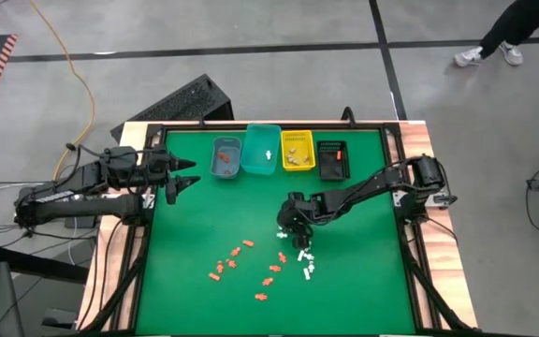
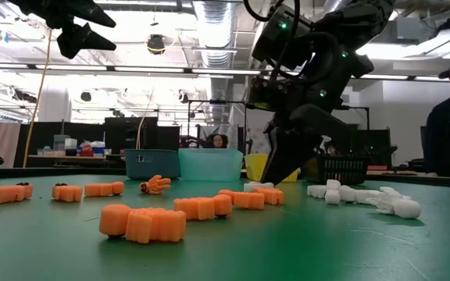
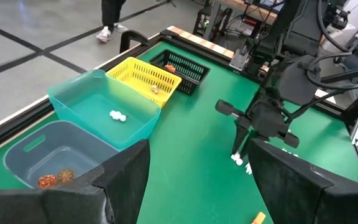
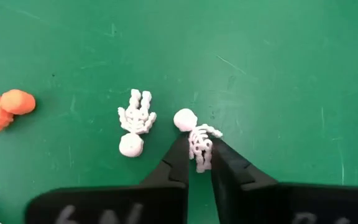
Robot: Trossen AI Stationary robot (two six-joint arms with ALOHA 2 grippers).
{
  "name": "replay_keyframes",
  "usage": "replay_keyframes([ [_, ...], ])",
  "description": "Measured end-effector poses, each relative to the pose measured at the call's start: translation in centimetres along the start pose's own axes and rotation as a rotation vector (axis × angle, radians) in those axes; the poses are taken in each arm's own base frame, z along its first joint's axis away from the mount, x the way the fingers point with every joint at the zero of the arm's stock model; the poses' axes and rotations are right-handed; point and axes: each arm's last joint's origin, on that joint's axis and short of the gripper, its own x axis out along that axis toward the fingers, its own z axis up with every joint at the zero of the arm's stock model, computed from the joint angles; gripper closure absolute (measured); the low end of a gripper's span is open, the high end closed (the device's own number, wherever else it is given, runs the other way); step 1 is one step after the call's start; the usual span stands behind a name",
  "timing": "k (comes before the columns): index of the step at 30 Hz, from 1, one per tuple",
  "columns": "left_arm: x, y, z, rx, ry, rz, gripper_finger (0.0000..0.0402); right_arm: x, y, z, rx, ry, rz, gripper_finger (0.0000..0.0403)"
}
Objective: Sort Halloween decoration
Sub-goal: Put the white skeleton toy into the blue transparent bin
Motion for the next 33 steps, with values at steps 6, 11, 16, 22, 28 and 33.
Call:
replay_keyframes([
  [6, 0.0, 0.0, 0.0, 0.001, 0.0, 0.0, 0.0141, -0.3, 0.0, 1.3, 0.02, -0.021, -0.013, 0.0396],
  [11, 0.0, 0.0, 0.0, 0.001, 0.0, 0.001, 0.0141, -1.3, -0.7, 4.0, 0.009, -0.115, -0.058, 0.0395],
  [16, 0.0, 0.0, 0.0, 0.003, -0.004, 0.013, 0.0141, -2.6, -2.4, 6.6, 0.024, -0.196, -0.104, 0.0396],
  [22, 0.0, 0.1, 0.0, 0.004, -0.011, 0.033, 0.0141, -4.1, -7.1, 8.6, 0.108, -0.27, -0.221, 0.0396],
  [28, 0.0, 0.1, 0.0, 0.01, -0.012, 0.037, 0.0141, -5.1, -12.4, 8.5, 0.261, -0.306, -0.311, 0.0395],
  [33, 0.0, 0.1, 0.0, 0.023, -0.016, 0.05, 0.0141, -5.7, -15.7, 7.7, 0.391, -0.323, -0.36, 0.0366],
])
